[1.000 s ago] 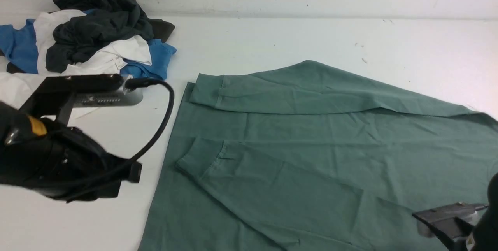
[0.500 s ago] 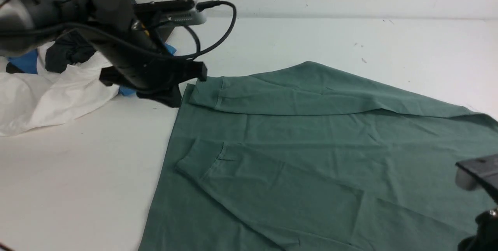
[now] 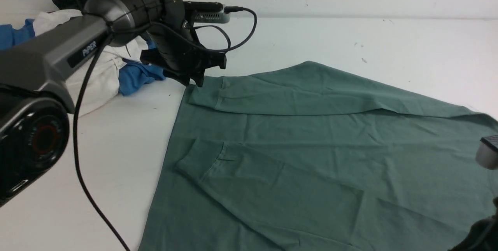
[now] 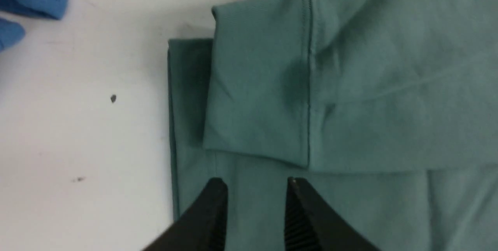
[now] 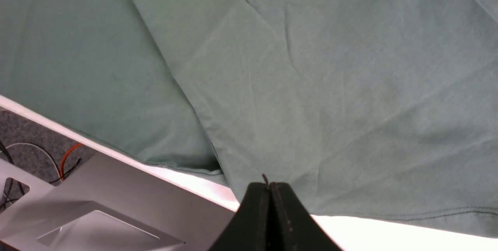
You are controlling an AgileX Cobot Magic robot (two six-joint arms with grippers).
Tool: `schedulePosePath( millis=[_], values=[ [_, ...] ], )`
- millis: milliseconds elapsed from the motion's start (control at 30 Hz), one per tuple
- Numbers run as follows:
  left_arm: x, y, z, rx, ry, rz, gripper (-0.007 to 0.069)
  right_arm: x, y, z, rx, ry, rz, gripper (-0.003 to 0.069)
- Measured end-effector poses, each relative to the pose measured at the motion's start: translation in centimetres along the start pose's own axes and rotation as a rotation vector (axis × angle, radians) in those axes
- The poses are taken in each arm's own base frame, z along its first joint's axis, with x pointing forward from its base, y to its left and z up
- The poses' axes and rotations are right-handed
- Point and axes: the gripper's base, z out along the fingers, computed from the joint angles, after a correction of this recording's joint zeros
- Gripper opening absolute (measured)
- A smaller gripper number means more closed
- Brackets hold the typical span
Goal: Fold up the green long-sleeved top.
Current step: Use the left arm to clamp the cuff farthest from it
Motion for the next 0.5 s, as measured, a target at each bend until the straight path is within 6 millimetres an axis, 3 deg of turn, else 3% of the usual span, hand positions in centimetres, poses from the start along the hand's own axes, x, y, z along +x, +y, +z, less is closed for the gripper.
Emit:
schedulePosePath(
  millis=[100, 200, 500],
  values=[
    [0.0, 0.5, 2.6, -0.026, 0.01, 0.004, 0.0349, 0.0, 0.0, 0.0, 0.001, 0.0, 0.0, -0.0009],
    [0.3, 0.6, 4.4, -0.035, 0.018, 0.01, 0.0397, 0.0, 0.0, 0.0, 0.001, 0.001, 0.0, -0.0009],
    [0.3, 0.6, 6.6, -0.024, -0.035, 0.012, 0.0417, 0.0, 0.0, 0.0, 0.001, 0.001, 0.0, -0.0009]
  ],
)
